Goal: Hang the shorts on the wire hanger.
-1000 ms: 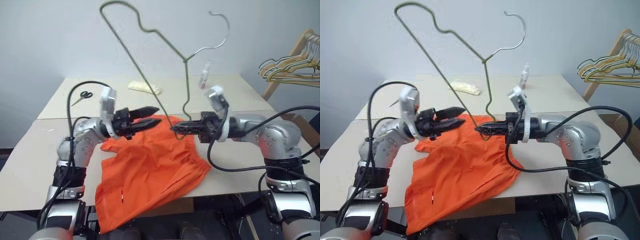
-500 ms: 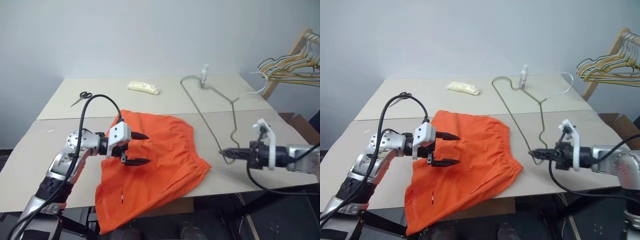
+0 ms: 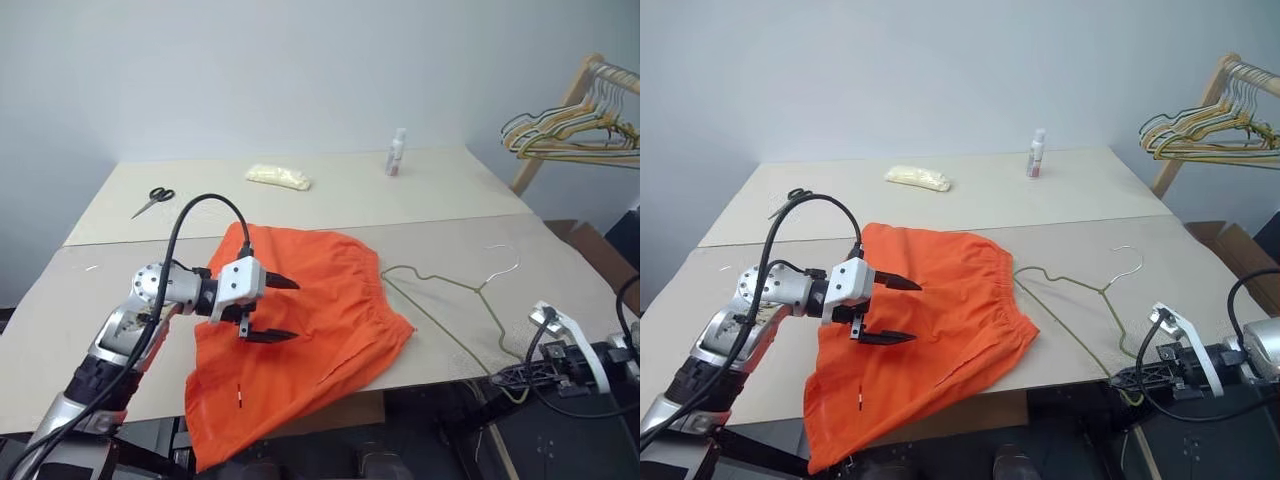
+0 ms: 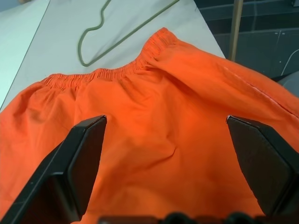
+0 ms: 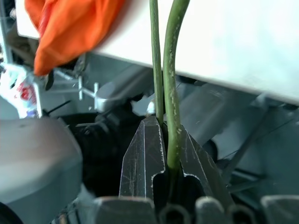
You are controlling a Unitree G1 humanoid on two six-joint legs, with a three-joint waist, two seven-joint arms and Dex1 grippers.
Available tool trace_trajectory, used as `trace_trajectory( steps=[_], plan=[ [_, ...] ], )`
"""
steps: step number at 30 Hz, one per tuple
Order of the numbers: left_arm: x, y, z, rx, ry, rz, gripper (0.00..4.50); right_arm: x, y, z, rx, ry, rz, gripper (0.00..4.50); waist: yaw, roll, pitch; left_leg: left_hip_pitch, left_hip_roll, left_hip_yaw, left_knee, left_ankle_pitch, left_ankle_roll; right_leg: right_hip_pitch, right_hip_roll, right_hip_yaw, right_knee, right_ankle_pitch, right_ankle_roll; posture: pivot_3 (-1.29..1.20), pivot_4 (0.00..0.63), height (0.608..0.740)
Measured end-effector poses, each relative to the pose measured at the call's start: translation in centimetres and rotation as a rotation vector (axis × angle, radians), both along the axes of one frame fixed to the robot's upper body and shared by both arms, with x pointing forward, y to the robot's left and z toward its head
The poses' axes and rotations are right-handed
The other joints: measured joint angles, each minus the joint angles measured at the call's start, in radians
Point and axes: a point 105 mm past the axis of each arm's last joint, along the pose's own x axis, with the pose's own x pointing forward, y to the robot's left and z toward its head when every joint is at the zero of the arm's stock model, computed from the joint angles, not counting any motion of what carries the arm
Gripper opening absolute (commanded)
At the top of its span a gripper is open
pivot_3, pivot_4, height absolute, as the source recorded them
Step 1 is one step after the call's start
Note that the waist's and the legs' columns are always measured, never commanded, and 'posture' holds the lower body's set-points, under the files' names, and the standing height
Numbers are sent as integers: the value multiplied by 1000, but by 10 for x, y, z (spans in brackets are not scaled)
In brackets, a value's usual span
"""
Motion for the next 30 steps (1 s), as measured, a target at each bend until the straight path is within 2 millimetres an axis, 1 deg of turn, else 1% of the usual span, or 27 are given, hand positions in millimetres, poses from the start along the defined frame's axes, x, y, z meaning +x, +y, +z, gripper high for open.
trace_trajectory(
  steps=[2, 6, 10, 17, 21, 25, 27, 30],
  plan=[
    [-1, 1, -2, 1, 8, 6, 4461, 2, -3, -4, -15, 6, -11, 0, 3, 0, 0, 0, 0, 0, 0, 0, 0, 0, 0, 0, 0, 2, -4, 18, 0, 740],
    [-2, 2, -4, 2, 10, 9, 4461, 6, -3, -7, -38, 13, 0, 0, 11, 0, 0, 0, 0, 0, 0, 0, 0, 0, 0, 0, 0, 2, -4, 10, 0, 740],
    [-2, 1, -3, 0, 5, 11, 4461, 11, 3, -5, -30, -2, 24, 0, 17, 0, 0, 0, 0, 0, 0, 0, 0, 0, 0, 0, 0, 2, -4, 13, 0, 740],
    [-2, 1, -4, 6, 4, 14, 4461, 9, 10, -6, -15, 5, 63, 0, 24, 0, 0, -1, 0, 0, 1, 0, 0, 0, 0, 0, 0, 2, -4, 16, 0, 740],
    [-2, 2, -5, 15, 4, 15, 4461, 2, 11, 1, -1, -21, 111, 0, 25, 1, 0, -1, 0, 0, 0, 0, 0, 0, 0, 0, 0, 2, -4, 19, 0, 740],
    [-2, 3, -7, 28, 5, 16, 4461, -16, 12, 5, 14, -28, 197, 0, 26, 1, 0, -1, 0, 0, 0, 0, 0, 0, -1, -1, 0, 2, -3, 23, 0, 740],
    [-3, 4, -9, 32, 10, 18, 4461, -22, 14, 6, 19, -28, 239, 0, 25, 1, 0, 0, 0, 0, 1, 0, 0, 0, 0, -1, 0, 2, -3, 24, 0, 740],
    [-4, 4, -12, 46, 12, 20, 4461, -26, 16, 1, 28, -9, 251, 0, 21, 1, 0, 1, 0, 1, 1, 0, 0, 0, 0, 0, 0, 0, 0, 25, 0, 740]
  ],
)
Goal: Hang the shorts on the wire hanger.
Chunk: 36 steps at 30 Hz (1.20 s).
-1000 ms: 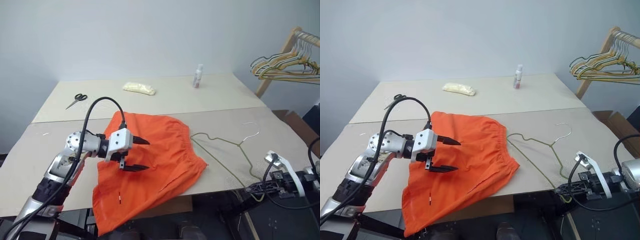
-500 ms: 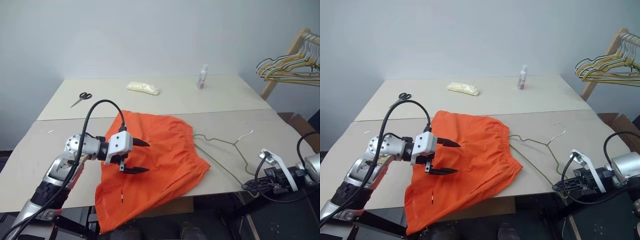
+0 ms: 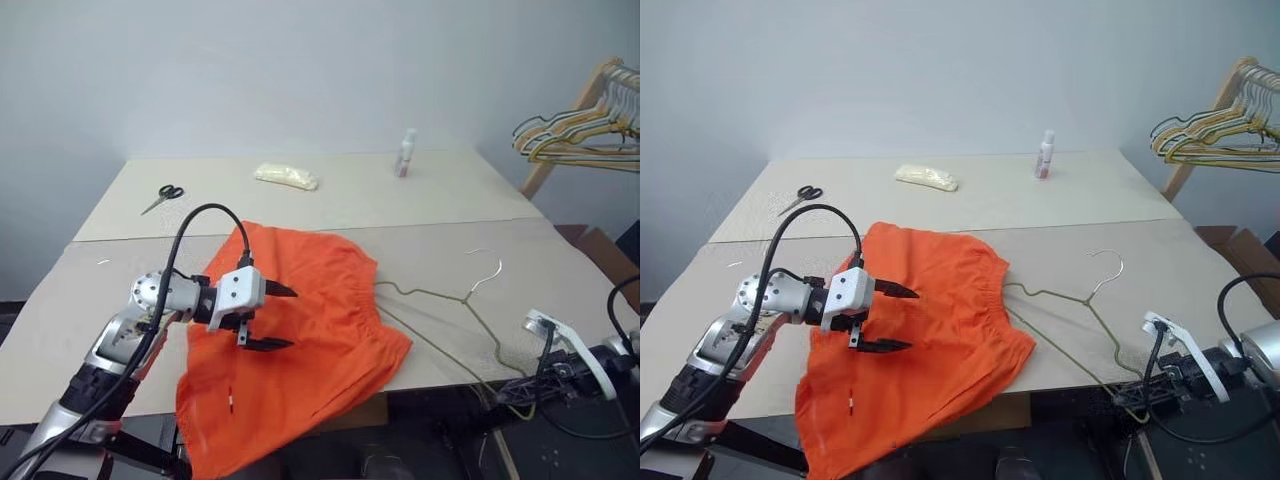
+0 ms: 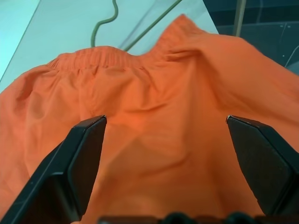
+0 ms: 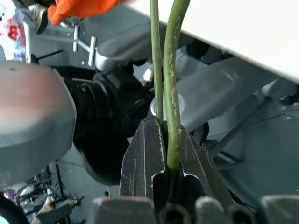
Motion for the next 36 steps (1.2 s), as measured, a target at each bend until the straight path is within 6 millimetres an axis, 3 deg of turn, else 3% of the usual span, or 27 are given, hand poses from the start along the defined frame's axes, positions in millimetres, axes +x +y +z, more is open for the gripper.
trace_trajectory(
  steps=[10, 20, 28, 36],
  plan=[
    [-2, -2, -7, 30, -7, -16, 4461, 49, 9, -5, 45, -33, -131, 0, 5, 0, 0, 0, 0, 0, 2, 0, 0, 1, 1, 0, 1, 3, -4, 40, 0, 740],
    [-3, 0, -11, 42, -4, -7, 4461, 39, 16, -16, 27, 34, -67, 0, 24, 1, 0, -1, 0, 0, 4, 0, 0, 0, 0, 0, 1, 3, -4, 48, 0, 740],
    [-3, -3, -12, 38, -10, -5, 4461, 73, 32, -11, 53, -13, -97, 0, 17, 1, 0, -2, 0, 0, 4, 0, 0, 0, 1, 0, 1, 4, -4, 55, 0, 740],
    [-3, -2, -12, 39, -13, 1, 4461, 73, 39, -18, 45, 10, -72, 0, 29, 1, -1, -2, 0, 0, 4, 0, 1, 0, 0, -1, 1, 4, -4, 62, 0, 740]
  ],
)
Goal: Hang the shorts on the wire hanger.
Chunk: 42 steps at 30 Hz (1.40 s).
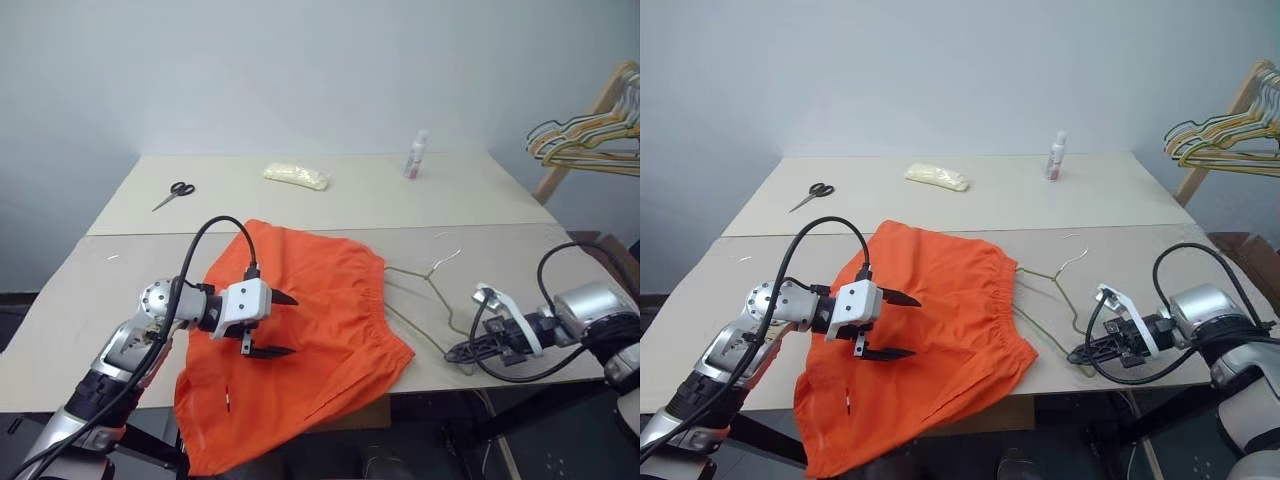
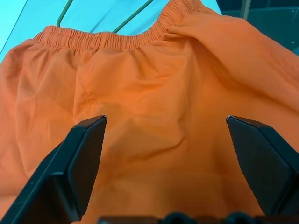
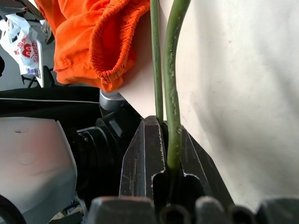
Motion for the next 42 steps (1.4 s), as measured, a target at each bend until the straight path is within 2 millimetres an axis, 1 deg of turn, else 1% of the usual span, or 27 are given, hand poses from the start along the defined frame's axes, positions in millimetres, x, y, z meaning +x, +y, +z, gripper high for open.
trace_trajectory(
  steps=[2, 4, 8, 12, 15, 17, 19, 20, 21, 23, 24, 25, 27, 30, 33, 37, 39, 42],
  plan=[
    [0, -1, 0, -1, -1, -2, 4461, 8, 4, -3, 2, -5, -16, 0, -6, 0, 0, 1, 0, 1, 0, 0, 0, 0, 0, 0, 0, 1, 0, 61, 0, 740],
    [0, -1, 1, -2, -4, -3, 4461, 17, 4, -2, 6, -19, -60, 0, -7, 0, 0, 0, 0, 0, 0, 0, 0, 0, 1, 0, 1, 1, 0, 59, 0, 740],
    [0, -1, 1, -4, -7, 0, 4461, 33, -4, 11, 15, -104, -129, 0, -3, 1, 0, 0, 0, 0, 0, 0, 0, -1, 1, 0, 0, 0, 0, 53, 0, 740],
    [1, -3, 1, -11, -13, 3, 4461, 37, -5, 15, 25, -190, -101, 0, 1, 1, 0, -1, 0, 0, 0, 0, 0, 0, 0, -1, 0, 0, 0, 48, 0, 740],
    [4, -6, 3, -33, -27, 8, 4461, 34, -1, 9, 18, -289, -31, 0, 1, 1, 0, -1, 0, -1, 0, 0, 0, 0, 0, 0, 1, 1, 0, 46, 0, 740],
    [12, -8, 9, -62, -58, 33, 4461, 33, 2, 4, -20, -386, 21, 0, 0, 1, 0, 0, 0, 0, 1, 0, 0, 0, 0, 0, 1, 1, 0, 48, 0, 740],
    [25, -13, 20, -106, -110, 56, 4461, 35, 3, 4, -51, -480, 54, 0, 0, 1, 0, 0, 0, -1, 1, 0, 0, 1, 0, 0, 1, 1, 1, 54, 0, 740],
    [34, -16, 28, -128, -145, 74, 4461, 37, 4, 5, -63, -537, 60, 0, 0, 1, 0, 0, 0, -1, 1, 0, 0, 1, 0, 0, 1, 1, 1, 57, 0, 740],
    [47, -20, 40, -151, -197, 95, 4461, 40, 7, 7, -74, -602, 60, 0, 2, 1, 0, 0, -1, -1, 1, 0, 0, 2, 0, -1, 0, 1, 1, 57, 0, 740],
    [63, -27, 60, -186, -260, 112, 4461, 45, 12, 10, -83, -693, 64, 0, 2, 1, 0, 0, -1, -1, 1, 0, 0, 2, 0, 0, 0, 1, 1, 57, 0, 740],
    [69, -29, 69, -200, -288, 116, 4461, 47, 15, 11, -85, -719, 69, 0, 3, 1, 0, 0, -1, -1, 1, 0, 0, 1, 0, 0, 0, 1, 1, 57, 0, 740],
    [77, -34, 87, -225, -336, 112, 4461, 47, 20, 13, -87, -767, 83, 0, 0, 1, 0, -1, -1, -1, 1, 0, 0, 1, 0, 0, -1, 1, 1, 56, 0, 740],
    [87, -34, 104, -234, -383, 104, 4461, 46, 24, 13, -103, -814, 108, 0, -2, 1, 0, -1, -1, -1, 1, 0, 0, 1, 1, 0, -1, 1, 1, 52, 0, 740],
    [101, -30, 119, -193, -421, 74, 4461, 46, 28, 11, -140, -863, 140, 0, -5, 1, 0, -1, -2, -1, 1, 0, 0, 1, 1, 0, -1, 1, 1, 45, 0, 740],
    [110, -27, 129, -165, -398, 31, 4461, 50, 36, 20, -181, -958, 205, 0, -5, 1, 0, -1, -2, -1, 1, 0, 0, 1, 1, 0, -1, 1, 1, 35, 0, 740],
    [110, -28, 130, -140, -276, -67, 4461, 52, 44, 26, -221, -1039, 269, 0, -10, 1, 0, -1, -2, -1, 1, 0, 0, 1, 1, 0, -1, 1, 2, 21, 0, 740],
    [109, -24, 123, -82, -226, -110, 4461, 53, 48, 29, -221, -1059, 277, 0, -16, 1, 0, -2, -2, -1, 1, 0, 1, 1, 1, 0, -1, 1, 2, 15, 0, 740],
    [111, -23, 115, -22, -193, -135, 4461, 52, 55, 36, -220, -1073, 295, 0, -23, 0, 0, -2, -2, -1, 1, 0, 1, 0, 1, 0, -1, 1, 2, 13, 0, 740]
  ],
)
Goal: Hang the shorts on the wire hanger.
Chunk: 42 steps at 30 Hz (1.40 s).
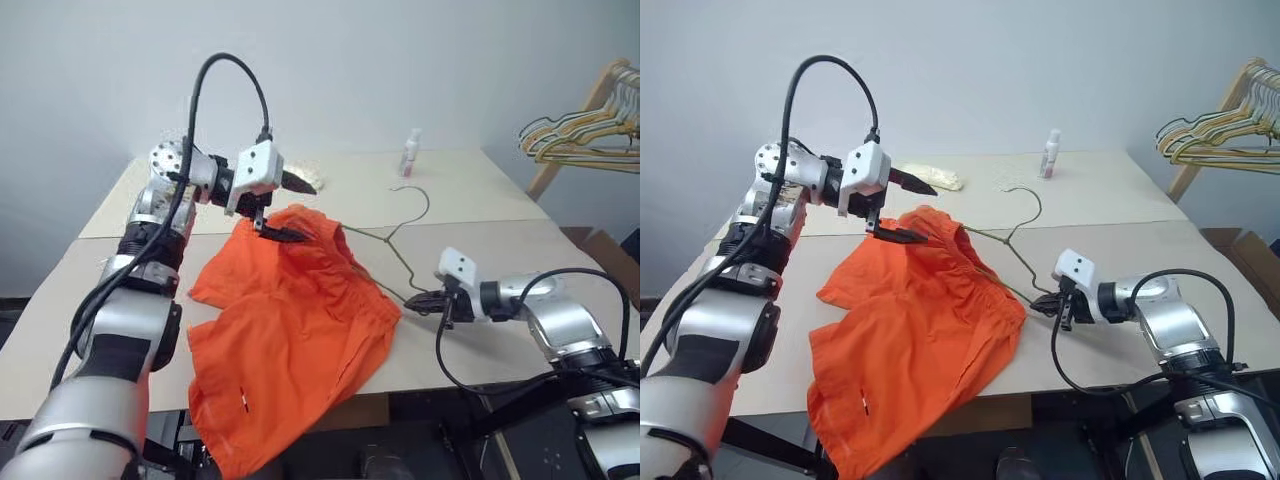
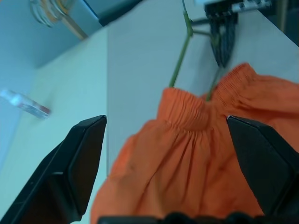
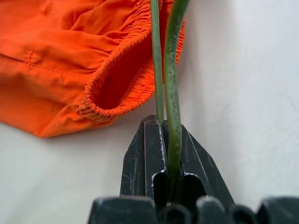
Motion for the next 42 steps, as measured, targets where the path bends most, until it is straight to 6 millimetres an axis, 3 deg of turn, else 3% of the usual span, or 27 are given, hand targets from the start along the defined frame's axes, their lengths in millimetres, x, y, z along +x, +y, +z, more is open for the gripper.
trace_trajectory(
  steps=[5, 8, 9, 12, 24, 35, 38, 42],
  plan=[
    [2, -12, 4, 39, -7, -37, 4461, 3, 14, 22, -24, -74, 43, 0, -3, 0, 0, 0, 0, 0, 0, -1, 1, 0, 0, 0, 0, 0, 0, 8, 0, 740],
    [2, -17, 8, 50, 0, -55, 4461, 2, 18, 23, -48, -80, 60, 0, -4, 0, 0, 0, 0, 0, 0, -1, 2, -1, 0, 0, 0, -1, 1, 7, 0, 740],
    [1, -16, 8, 59, 8, -62, 4281, 1, 19, 20, -64, -74, 65, 0, -5, 0, 0, 0, 0, 0, 0, -1, 2, -1, 0, 0, 0, -1, 1, 6, 0, 740],
    [0, -14, 2, 100, 35, -73, 3647, 0, 16, 15, -98, -67, 61, 0, -6, 0, 0, -1, 0, 0, 0, -1, 2, -1, 0, 0, 0, -1, 1, 7, 0, 740],
    [0, 1, -23, 287, 73, -56, 16, -1, 15, 14, -127, -71, 69, 0, -5, 0, 0, -1, 0, 0, 0, -1, 2, -1, 0, 0, 0, -1, 1, -3, 0, 740],
    [1, 2, -26, 313, 63, -49, 16, 2, 14, 14, -165, -163, 82, 0, -7, 0, 0, -1, 0, 0, 0, -2, 3, -1, 0, 0, 0, -1, 1, -10, 0, 740],
    [3, 2, -25, 310, 51, -34, 0, 2, 15, 14, -163, -188, 77, 820, -7, 0, 0, -1, 0, 0, 0, -2, 3, -1, 0, 1, 0, -1, 1, -9, 0, 740],
    [6, 2, -26, 300, 44, -15, 0, -3, 18, 19, -163, -222, 105, 2254, -6, 0, 0, -1, 0, 0, 0, -2, 3, -1, 0, 0, 0, -1, 1, -9, 0, 740]
  ],
)
